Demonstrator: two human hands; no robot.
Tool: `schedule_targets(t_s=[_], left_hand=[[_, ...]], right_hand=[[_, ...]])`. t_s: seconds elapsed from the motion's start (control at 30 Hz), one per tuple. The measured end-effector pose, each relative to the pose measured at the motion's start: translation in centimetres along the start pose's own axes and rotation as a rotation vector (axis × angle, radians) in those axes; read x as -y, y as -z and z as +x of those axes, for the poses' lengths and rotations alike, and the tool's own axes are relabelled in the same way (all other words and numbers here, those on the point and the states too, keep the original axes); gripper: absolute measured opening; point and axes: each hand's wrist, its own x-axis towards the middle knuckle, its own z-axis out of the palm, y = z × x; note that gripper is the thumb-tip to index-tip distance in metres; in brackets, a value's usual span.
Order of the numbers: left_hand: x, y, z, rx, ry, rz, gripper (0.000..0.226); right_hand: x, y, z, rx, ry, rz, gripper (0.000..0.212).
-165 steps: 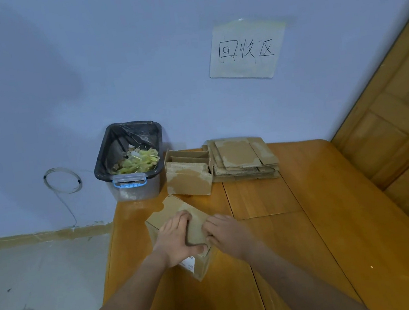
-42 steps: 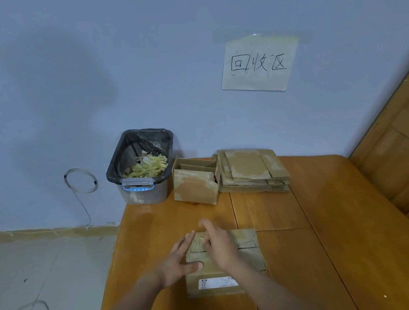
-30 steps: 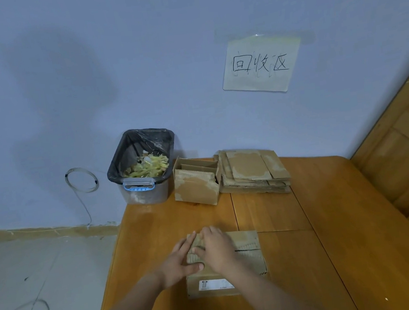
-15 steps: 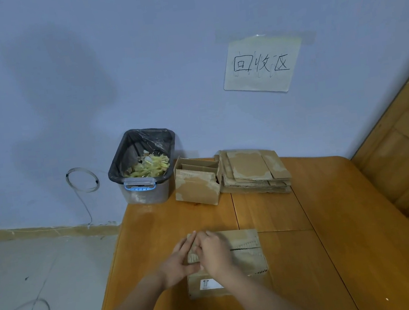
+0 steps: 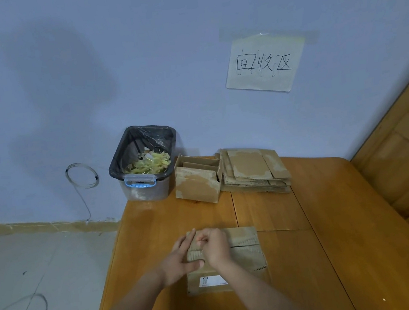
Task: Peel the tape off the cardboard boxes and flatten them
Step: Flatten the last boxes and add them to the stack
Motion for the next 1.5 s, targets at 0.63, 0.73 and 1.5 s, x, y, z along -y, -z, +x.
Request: schedule_targets(t_s=[0.63, 0.73, 1.5], left_hand=[[0.6, 0.2, 0.4, 0.026, 0.001, 0.016, 0.094], [0.6, 0.3, 0.4, 0.027, 0.004, 0.017, 0.093], [0.2, 0.7, 0.2, 0.043, 0.021, 0.062, 0.092]], right_hand=[[0.8, 0.3, 0.0, -0.052, -0.02, -0.269, 0.016], [0.6, -0.2, -0.2, -0.054, -0.056, -0.235, 0.014], [-1.7, 2.8, 1.7, 0.095, -0.189, -0.122, 0.036]])
